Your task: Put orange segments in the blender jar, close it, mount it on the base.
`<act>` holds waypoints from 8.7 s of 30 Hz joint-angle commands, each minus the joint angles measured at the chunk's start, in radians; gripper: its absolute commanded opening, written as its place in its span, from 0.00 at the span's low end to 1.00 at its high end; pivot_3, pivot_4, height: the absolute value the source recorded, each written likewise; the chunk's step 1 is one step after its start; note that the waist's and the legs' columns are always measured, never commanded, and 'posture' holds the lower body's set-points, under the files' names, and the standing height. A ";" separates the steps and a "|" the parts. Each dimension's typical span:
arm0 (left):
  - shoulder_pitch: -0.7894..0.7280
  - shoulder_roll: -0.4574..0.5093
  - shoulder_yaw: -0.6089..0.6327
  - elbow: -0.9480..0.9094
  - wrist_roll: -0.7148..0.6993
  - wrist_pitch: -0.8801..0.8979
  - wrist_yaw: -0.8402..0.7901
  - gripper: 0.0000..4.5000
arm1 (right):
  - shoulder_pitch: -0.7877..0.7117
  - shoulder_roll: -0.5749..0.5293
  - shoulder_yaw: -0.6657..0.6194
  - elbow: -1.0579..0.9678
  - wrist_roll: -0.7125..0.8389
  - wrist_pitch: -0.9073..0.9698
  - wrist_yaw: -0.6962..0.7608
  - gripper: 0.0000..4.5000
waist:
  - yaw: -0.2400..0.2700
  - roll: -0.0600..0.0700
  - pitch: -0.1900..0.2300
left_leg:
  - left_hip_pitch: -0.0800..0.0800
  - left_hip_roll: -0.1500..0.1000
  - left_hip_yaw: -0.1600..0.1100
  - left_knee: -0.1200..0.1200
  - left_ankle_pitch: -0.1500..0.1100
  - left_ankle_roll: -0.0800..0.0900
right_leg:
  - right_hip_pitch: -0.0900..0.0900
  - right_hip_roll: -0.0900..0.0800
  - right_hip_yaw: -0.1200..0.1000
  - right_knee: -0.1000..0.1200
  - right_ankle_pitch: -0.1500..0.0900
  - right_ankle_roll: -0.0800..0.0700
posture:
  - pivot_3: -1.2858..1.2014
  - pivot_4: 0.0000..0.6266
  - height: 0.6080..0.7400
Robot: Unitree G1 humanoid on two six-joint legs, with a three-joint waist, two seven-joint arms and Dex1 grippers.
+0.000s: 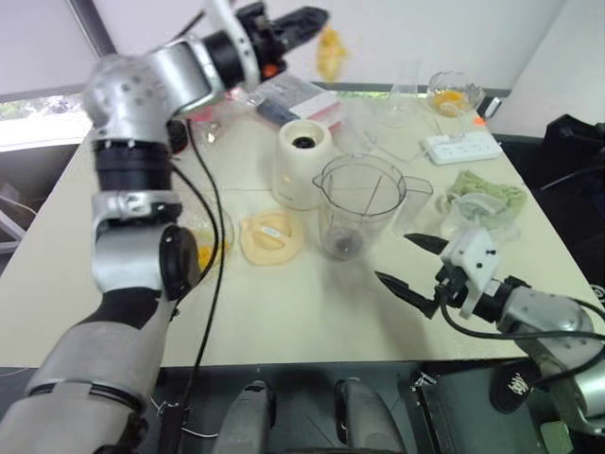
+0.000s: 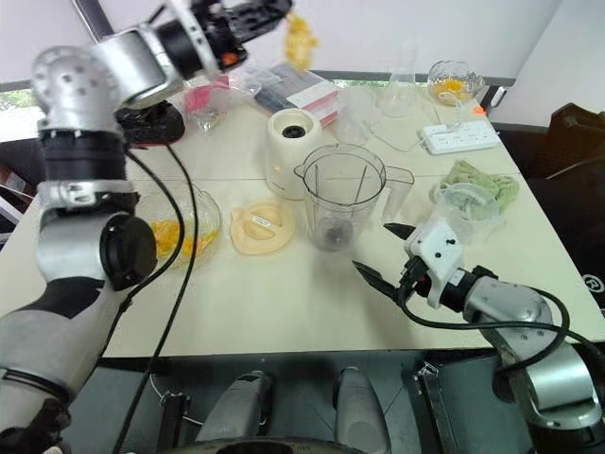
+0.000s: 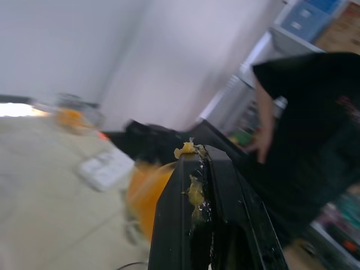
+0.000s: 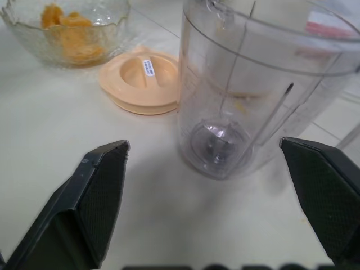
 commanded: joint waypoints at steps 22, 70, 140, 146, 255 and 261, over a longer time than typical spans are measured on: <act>-0.008 0.033 -0.063 0.137 0.185 -0.018 -0.274 0.00 | 0.113 0.083 -0.008 -0.153 -0.041 0.012 -0.123 1.00 | -0.009 0.003 0.001 | 0.002 0.000 0.001 0.001 0.000 0.001 | -0.001 0.000 0.001 0.004 0.000 0.001 | 0.52 0.24 1.00; 0.981 0.297 -0.244 -0.921 0.142 -0.024 -0.313 0.00 | -0.183 0.238 -0.363 0.399 -0.111 0.129 -0.475 1.00 | -0.005 0.005 0.000 | 0.003 0.001 0.001 0.002 0.000 0.001 | 0.000 0.000 0.002 0.006 0.000 -0.004 | 0.52 0.24 1.00; 1.031 0.350 -0.227 -0.953 0.157 -0.132 -0.190 0.63 | -0.526 0.214 -0.334 0.906 -0.066 -0.181 -0.527 0.01 | -0.010 0.008 0.001 | 0.003 0.001 0.001 0.001 0.000 0.001 | 0.000 0.000 0.002 0.005 0.001 -0.003 | 0.52 0.24 1.00; 1.026 0.343 -0.231 -0.942 0.159 -0.136 -0.185 0.63 | -0.556 0.206 -0.339 0.701 -0.019 -0.090 -0.562 0.01 | -0.010 0.011 0.003 | 0.002 0.001 0.002 0.000 0.000 0.001 | -0.002 0.000 0.002 0.005 0.001 -0.002 | 0.52 0.24 1.00; 1.052 0.274 -0.206 -0.969 0.156 -0.125 -0.122 0.63 | -0.800 0.411 -0.580 0.346 0.147 0.392 -0.691 0.01 | -0.007 0.014 0.004 | -0.006 0.001 0.002 -0.001 0.000 0.001 | -0.010 0.000 0.002 0.006 0.001 -0.003 | 0.52 0.24 1.00; 1.052 0.284 -0.203 -0.975 0.153 -0.114 -0.125 0.63 | -0.661 0.405 -0.579 0.463 0.113 0.265 -0.672 0.01 | -0.012 0.014 0.004 | -0.008 0.001 0.002 -0.001 0.000 0.001 | -0.014 0.000 0.003 0.007 0.001 -0.003 | 0.52 0.24 1.00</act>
